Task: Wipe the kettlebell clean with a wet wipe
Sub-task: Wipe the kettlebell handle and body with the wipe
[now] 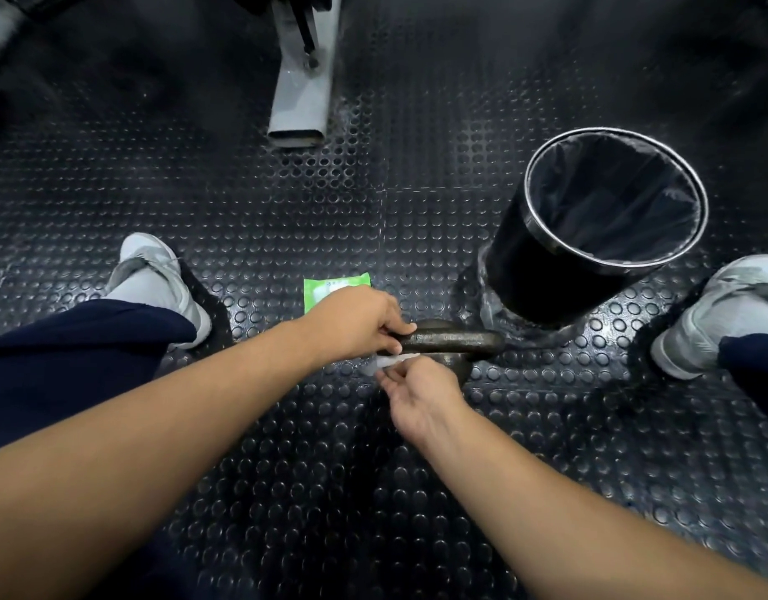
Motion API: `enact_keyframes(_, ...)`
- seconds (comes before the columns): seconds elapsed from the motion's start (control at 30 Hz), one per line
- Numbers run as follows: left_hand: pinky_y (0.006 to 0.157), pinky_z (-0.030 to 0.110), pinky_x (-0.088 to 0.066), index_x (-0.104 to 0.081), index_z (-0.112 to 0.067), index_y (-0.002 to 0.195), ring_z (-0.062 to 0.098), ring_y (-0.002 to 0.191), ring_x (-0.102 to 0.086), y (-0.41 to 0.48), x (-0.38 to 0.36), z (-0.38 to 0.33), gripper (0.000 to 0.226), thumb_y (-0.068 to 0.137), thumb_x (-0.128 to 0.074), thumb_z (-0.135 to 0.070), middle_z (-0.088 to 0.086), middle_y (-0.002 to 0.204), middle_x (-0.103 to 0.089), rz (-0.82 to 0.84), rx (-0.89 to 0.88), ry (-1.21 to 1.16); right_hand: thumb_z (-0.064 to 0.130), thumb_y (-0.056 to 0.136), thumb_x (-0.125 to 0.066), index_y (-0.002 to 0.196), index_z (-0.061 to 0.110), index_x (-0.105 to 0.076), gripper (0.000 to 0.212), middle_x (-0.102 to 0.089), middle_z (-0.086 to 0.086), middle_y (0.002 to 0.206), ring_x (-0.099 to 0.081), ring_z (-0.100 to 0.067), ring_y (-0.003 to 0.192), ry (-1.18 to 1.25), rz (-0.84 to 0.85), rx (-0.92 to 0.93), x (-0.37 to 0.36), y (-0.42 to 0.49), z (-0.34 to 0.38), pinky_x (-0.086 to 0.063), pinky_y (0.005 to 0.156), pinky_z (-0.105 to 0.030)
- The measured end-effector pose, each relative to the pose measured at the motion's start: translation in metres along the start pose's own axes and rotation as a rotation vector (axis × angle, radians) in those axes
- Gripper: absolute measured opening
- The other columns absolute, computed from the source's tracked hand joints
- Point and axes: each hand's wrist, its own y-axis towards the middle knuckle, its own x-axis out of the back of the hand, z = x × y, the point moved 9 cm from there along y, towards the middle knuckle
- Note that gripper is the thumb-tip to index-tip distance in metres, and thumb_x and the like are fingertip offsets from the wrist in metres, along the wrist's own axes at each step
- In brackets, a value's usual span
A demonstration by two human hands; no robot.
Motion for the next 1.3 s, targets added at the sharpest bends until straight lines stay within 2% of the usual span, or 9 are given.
enact_keyframes(0.07, 0.086, 0.035, -0.053, -0.074, -0.036, 0.124, 0.013, 0.097, -0.067, 0.0, -0.001, -0.002, 0.034, 0.091, -0.075, -0.042, -0.013, 0.111, -0.072, 0.014, 0.009, 0.017, -0.025, 0.085, -0.033, 0.115, -0.011, -0.062, 0.043, -0.069, -0.019, 0.098, -0.066, -0.029, 0.085, -0.003, 0.0, 0.0, -0.004, 0.005, -0.003, -0.055, 0.097, -0.047)
enact_keyframes(0.2, 0.085, 0.036, -0.055, -0.073, -0.035, 0.125, 0.019, 0.101, -0.069, 0.005, 0.001, -0.008, 0.035, 0.091, -0.075, -0.043, -0.01, 0.111, -0.075, 0.061, 0.044, 0.125, -0.015, 0.094, -0.042, 0.107, 0.008, -0.065, 0.035, -0.063, -0.004, 0.077, -0.049, -0.01, 0.06, -0.076, -0.063, 0.014, -0.004, 0.02, -0.01, -0.046, 0.065, -0.03)
enact_keyframes(0.33, 0.079, 0.036, -0.058, -0.076, -0.03, 0.12, 0.023, 0.099, -0.069, 0.013, 0.006, -0.02, 0.032, 0.088, -0.076, -0.038, -0.003, 0.105, -0.077, 0.139, 0.028, 0.267, -0.013, 0.095, -0.046, 0.122, 0.001, -0.06, 0.033, -0.068, -0.013, 0.105, -0.063, -0.017, 0.086, -0.057, -0.016, 0.026, -0.006, 0.017, -0.012, -0.053, 0.097, -0.038)
enact_keyframes(0.5, 0.081, 0.036, -0.059, -0.079, -0.028, 0.114, 0.022, 0.098, -0.071, 0.021, 0.01, -0.027, 0.031, 0.086, -0.078, -0.041, -0.003, 0.103, -0.078, 0.181, 0.022, 0.299, -0.027, 0.084, -0.034, 0.1, -0.003, -0.061, 0.039, -0.053, -0.011, 0.072, -0.046, -0.015, 0.056, 0.013, -0.064, 0.012, -0.002, 0.007, 0.002, -0.051, 0.099, -0.046)
enact_keyframes(0.63, 0.085, 0.036, -0.057, -0.078, -0.026, 0.116, 0.021, 0.103, -0.069, 0.028, 0.012, -0.031, 0.036, 0.083, -0.082, -0.039, -0.003, 0.107, -0.078, 0.203, 0.009, 0.314, -0.029, 0.082, -0.034, 0.103, -0.005, -0.056, 0.039, -0.056, -0.014, 0.095, -0.046, -0.017, 0.071, 0.039, -0.045, 0.014, 0.0, -0.009, 0.01, -0.044, 0.108, -0.055)
enact_keyframes(0.77, 0.083, 0.036, -0.057, -0.078, -0.025, 0.116, 0.021, 0.101, -0.069, 0.03, 0.012, -0.033, 0.037, 0.083, -0.083, -0.039, -0.003, 0.106, -0.078, 0.219, 0.003, 0.33, -0.027, 0.084, -0.036, 0.104, -0.002, -0.059, 0.039, -0.056, -0.012, 0.082, -0.048, -0.016, 0.065, -0.011, -0.014, -0.004, -0.003, -0.004, 0.003, -0.043, 0.109, -0.052)
enact_keyframes(0.93, 0.081, 0.037, -0.057, -0.08, -0.024, 0.11, 0.022, 0.097, -0.069, 0.027, 0.013, -0.035, 0.031, 0.083, -0.083, -0.037, -0.002, 0.101, -0.078, 0.208, -0.005, 0.32, -0.026, 0.085, -0.037, 0.104, -0.001, -0.059, 0.039, -0.063, -0.016, 0.109, -0.065, -0.026, 0.104, -0.061, 0.038, -0.038, -0.007, 0.008, -0.009, -0.054, 0.086, -0.029)
enact_keyframes(1.1, 0.084, 0.037, -0.057, -0.079, -0.023, 0.112, 0.022, 0.1, -0.069, 0.024, 0.013, -0.034, 0.031, 0.084, -0.082, -0.037, -0.001, 0.104, -0.078, 0.188, 0.012, 0.308, -0.023, 0.087, -0.04, 0.1, -0.002, -0.061, 0.032, -0.059, -0.015, 0.089, -0.054, -0.016, 0.072, -0.015, 0.046, -0.032, -0.003, 0.009, -0.01, -0.05, 0.104, -0.043)
enact_keyframes(1.3, 0.083, 0.038, -0.058, -0.08, -0.022, 0.109, 0.022, 0.096, -0.07, 0.023, 0.013, -0.035, 0.027, 0.085, -0.08, -0.036, -0.001, 0.1, -0.077, 0.187, 0.027, 0.315, -0.019, 0.091, -0.045, 0.105, -0.005, -0.061, 0.025, -0.065, -0.016, 0.099, -0.061, -0.023, 0.094, -0.008, 0.093, -0.044, -0.006, -0.003, -0.008, -0.052, 0.103, -0.044)
